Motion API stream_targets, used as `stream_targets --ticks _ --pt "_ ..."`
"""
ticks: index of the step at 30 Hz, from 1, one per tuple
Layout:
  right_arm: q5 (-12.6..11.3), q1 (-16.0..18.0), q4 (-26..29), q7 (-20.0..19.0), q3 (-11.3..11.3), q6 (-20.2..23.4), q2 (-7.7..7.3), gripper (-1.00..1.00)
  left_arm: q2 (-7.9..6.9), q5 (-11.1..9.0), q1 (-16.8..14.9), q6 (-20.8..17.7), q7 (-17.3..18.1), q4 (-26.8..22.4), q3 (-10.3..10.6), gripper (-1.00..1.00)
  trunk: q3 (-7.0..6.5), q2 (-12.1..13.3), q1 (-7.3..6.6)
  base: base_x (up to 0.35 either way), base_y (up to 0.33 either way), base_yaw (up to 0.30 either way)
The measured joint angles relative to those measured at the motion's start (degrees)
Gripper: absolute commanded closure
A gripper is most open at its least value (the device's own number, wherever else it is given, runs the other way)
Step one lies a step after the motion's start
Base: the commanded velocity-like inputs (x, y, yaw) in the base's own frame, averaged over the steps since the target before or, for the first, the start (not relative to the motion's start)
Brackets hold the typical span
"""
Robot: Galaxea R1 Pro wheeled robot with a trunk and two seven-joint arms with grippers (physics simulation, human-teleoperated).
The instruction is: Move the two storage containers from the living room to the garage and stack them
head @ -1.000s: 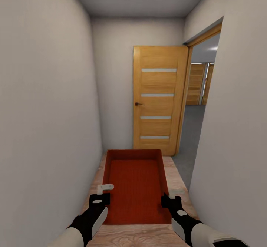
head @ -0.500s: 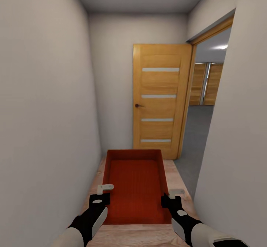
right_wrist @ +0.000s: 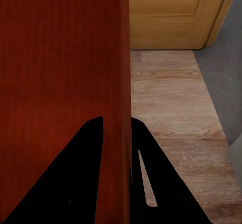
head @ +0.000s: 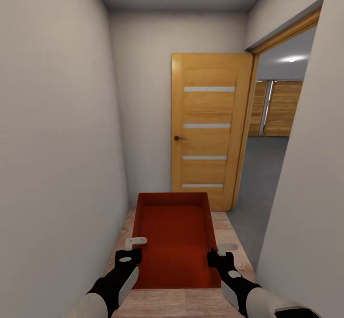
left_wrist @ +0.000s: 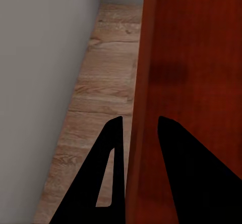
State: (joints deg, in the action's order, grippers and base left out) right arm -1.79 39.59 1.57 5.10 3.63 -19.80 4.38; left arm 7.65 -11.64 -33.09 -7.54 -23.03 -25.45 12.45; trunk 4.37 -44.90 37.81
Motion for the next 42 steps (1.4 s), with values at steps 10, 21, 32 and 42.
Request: stream_targets --ticks 10,21,32,42 --pt "0.00 -0.03 0.00 0.03 -0.05 -0.01 0.01 1.00 0.01 0.00 -0.01 -0.02 0.00 0.02 0.02 1.00 0.00 0.00 0.00 0.321 0.001 -0.121" --pt "0.34 -0.01 0.04 -0.01 -0.35 0.06 -0.02 1.00 0.03 -0.02 0.00 -0.06 -0.01 -0.03 -0.01 1.00 0.00 0.00 0.00 0.314 0.167 -0.276" --pt "0.38 0.00 0.08 -0.01 -0.39 0.05 -0.02 1.00 0.02 -0.15 0.01 -0.04 -0.08 -0.12 0.07 1.00 0.00 0.00 0.00 0.294 0.229 -0.278" --pt "0.51 -0.01 0.11 -0.01 -0.49 0.05 -0.01 1.00 -0.03 -0.27 0.00 0.03 -0.06 -0.09 0.18 1.00 -0.01 0.00 0.00 0.303 0.162 -0.282"
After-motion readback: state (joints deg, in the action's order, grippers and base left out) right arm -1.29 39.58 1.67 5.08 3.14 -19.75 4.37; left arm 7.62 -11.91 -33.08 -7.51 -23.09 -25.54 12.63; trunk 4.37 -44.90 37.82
